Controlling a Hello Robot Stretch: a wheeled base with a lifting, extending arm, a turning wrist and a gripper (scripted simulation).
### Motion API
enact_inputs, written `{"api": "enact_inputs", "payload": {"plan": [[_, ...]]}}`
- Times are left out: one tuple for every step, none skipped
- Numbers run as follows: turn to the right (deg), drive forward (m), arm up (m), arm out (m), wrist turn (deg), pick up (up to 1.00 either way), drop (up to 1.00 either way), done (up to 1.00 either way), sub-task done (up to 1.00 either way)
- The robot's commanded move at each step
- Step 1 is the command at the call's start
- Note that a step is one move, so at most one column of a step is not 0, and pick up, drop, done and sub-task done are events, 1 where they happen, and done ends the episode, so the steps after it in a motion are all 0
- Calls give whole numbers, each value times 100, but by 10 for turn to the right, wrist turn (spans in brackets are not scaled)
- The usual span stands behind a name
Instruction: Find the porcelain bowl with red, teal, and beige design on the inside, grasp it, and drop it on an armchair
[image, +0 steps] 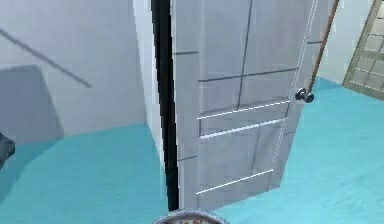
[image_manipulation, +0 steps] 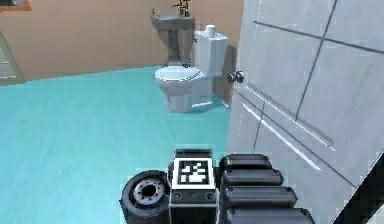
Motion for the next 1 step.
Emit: {"api": "enact_inputs", "payload": {"plan": [[450, 0, 0, 0, 0, 0, 0, 0, 0]]}}
